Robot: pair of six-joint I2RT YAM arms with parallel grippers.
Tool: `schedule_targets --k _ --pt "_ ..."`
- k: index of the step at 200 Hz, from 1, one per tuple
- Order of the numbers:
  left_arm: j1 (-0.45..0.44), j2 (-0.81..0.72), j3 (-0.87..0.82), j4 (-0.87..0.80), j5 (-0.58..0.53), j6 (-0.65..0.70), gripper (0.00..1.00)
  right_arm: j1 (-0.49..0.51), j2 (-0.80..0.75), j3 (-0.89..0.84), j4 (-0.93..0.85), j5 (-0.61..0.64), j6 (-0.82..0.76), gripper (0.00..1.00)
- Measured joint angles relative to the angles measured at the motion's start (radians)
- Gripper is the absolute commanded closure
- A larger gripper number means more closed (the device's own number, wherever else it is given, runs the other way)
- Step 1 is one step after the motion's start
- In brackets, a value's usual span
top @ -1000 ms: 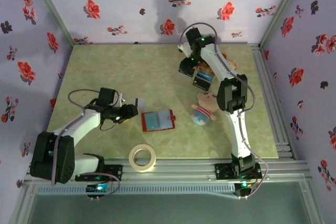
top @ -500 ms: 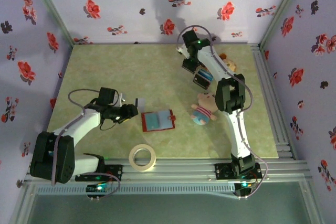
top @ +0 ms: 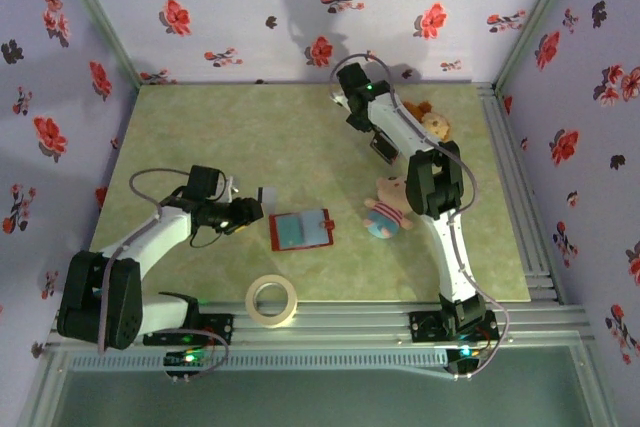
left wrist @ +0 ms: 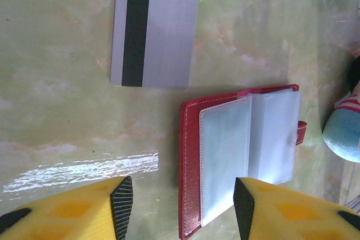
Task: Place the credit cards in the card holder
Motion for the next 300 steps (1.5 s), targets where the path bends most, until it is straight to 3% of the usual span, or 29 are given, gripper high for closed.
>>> schedule_targets --k 51,69,93,193,300 --pt "0.000 0.000 0.000 0.000 -0.002 0.000 0.46 0.000 0.000 -0.018 0.026 0.044 -0.007 0.68" --pt "0.000 0.000 0.000 0.000 -0.002 0.000 0.46 0.002 -0.004 -0.033 0.039 0.063 -0.013 0.60" --pt "0.000 0.000 0.000 0.000 -0.002 0.000 0.46 0.006 -0.006 -0.053 0.061 0.104 -0.027 0.59" --pt "0.000 0.000 0.000 0.000 -0.003 0.000 0.46 0.013 -0.008 -0.056 0.105 0.172 -0.060 0.90" --pt "0.000 0.000 0.000 0.000 -0.009 0.000 0.46 0.015 -0.021 -0.055 0.094 0.160 -0.051 1.00"
